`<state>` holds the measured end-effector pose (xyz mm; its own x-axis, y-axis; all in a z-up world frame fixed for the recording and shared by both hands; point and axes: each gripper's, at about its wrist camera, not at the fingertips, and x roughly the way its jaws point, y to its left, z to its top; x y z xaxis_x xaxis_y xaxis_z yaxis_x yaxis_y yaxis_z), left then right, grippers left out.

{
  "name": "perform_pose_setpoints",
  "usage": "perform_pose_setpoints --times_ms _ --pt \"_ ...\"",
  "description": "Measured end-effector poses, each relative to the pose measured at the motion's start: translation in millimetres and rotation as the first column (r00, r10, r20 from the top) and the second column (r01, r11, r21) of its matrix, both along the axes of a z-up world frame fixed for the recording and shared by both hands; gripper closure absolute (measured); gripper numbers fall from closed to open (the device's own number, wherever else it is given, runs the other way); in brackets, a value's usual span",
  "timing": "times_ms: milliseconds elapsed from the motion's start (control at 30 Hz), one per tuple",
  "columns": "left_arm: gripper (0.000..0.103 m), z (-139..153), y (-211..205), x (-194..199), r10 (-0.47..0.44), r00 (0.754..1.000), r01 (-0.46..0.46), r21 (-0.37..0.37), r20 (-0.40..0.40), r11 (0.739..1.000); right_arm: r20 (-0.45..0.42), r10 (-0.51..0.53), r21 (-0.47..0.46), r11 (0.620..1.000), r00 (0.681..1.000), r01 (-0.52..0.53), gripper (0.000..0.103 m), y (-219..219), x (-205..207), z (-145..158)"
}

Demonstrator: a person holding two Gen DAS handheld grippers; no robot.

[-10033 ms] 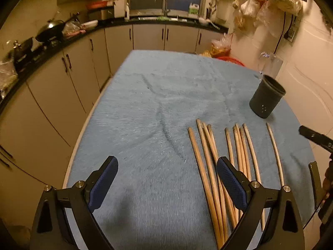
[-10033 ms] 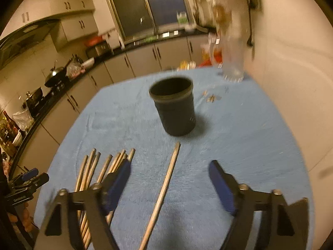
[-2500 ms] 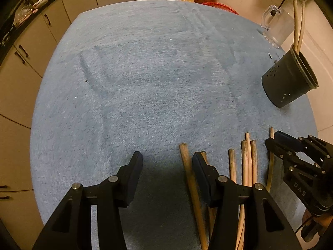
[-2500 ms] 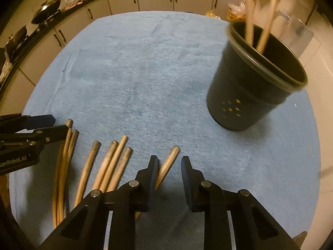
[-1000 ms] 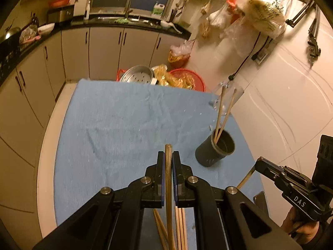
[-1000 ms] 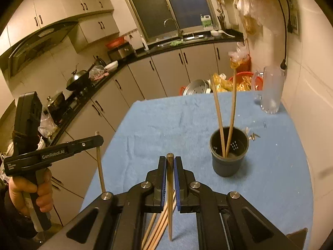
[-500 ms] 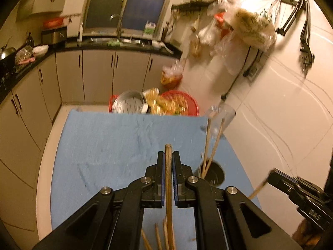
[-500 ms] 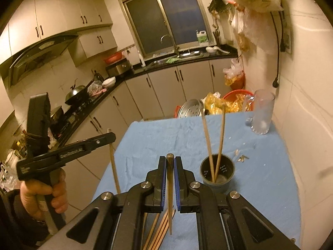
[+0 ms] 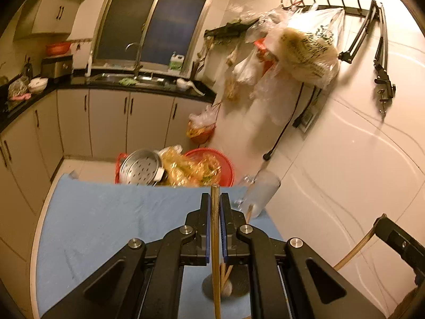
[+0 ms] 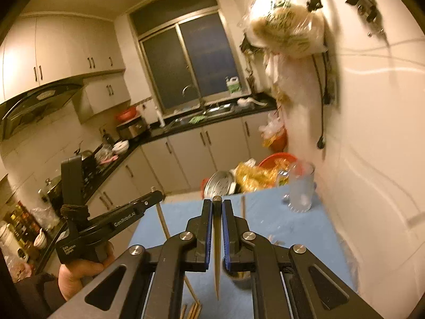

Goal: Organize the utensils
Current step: 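Carry both chopsticks up and insert them into the black cup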

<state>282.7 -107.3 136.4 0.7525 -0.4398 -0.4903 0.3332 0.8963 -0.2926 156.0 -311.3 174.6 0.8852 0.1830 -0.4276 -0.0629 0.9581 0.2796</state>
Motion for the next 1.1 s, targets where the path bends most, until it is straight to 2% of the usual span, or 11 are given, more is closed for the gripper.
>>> perform_pose_setpoints --times_ms 167,367,533,733,1100 --pt "0.097 7 -26 13 0.001 0.999 -0.001 0.002 0.044 1.000 0.046 -0.041 -0.016 0.999 0.998 0.042 0.095 -8 7 6" --pt "0.097 -5 -46 33 0.036 0.998 -0.037 0.009 0.051 0.999 0.097 -0.083 -0.045 0.995 0.992 0.087 0.095 -18 18 3" --pt "0.097 -22 -61 44 0.060 0.996 -0.063 0.058 0.060 0.996 0.068 -0.060 -0.040 0.997 0.996 0.063 0.095 -21 37 -13" --pt "0.097 -54 -67 48 0.062 0.998 -0.063 0.117 0.012 0.991 -0.003 -0.019 -0.049 0.999 1.000 0.019 0.095 -21 52 -39" --pt "0.095 -59 -45 24 0.026 0.999 -0.022 0.127 -0.029 0.992 -0.081 -0.009 -0.063 0.998 0.997 0.004 0.095 -24 47 -72"
